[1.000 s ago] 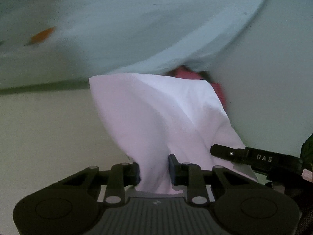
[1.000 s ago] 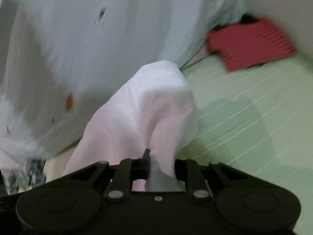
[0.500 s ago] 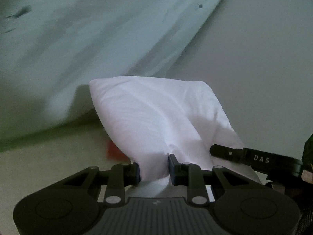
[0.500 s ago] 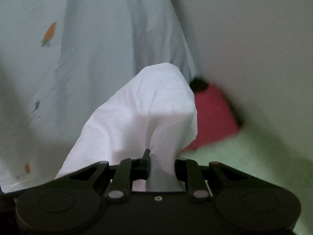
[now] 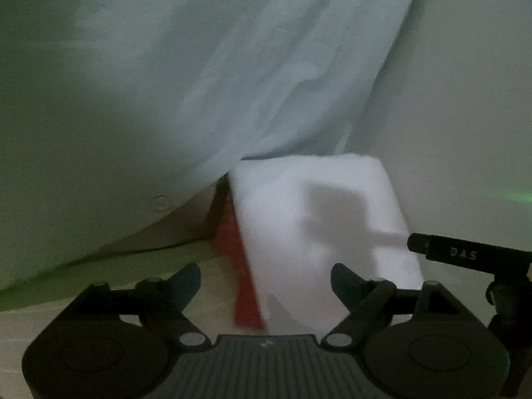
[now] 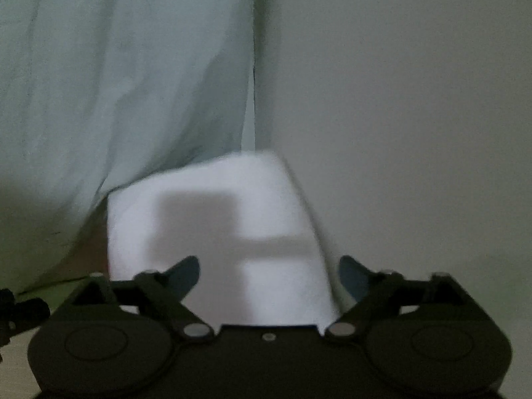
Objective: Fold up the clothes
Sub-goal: 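Place the folded shirt on the red cloth in the corner and open both grippers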
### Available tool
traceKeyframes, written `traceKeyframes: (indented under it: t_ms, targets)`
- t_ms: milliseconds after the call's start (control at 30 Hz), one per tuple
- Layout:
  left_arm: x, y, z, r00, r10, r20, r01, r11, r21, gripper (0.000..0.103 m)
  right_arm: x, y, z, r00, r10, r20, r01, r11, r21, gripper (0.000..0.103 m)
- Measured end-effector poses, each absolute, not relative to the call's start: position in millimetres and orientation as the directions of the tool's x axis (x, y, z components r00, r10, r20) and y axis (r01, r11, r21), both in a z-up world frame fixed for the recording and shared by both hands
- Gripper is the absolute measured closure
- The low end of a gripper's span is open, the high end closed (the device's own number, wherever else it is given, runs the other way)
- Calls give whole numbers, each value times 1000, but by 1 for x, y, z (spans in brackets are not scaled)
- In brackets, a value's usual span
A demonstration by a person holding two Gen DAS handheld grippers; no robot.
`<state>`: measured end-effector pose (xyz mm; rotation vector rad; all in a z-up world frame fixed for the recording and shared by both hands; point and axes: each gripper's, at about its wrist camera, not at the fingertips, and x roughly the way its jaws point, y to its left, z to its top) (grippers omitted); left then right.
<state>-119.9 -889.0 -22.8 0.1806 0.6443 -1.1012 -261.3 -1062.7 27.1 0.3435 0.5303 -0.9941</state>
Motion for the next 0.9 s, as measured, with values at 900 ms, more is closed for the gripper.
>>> traceKeyframes:
  t_ms: [900]
  targets:
    - [-210, -691, -13, 238, -774, -587, 944, 326, -47, 0, -412, -789, 1, 345, -731, -588, 928, 360, 97, 0]
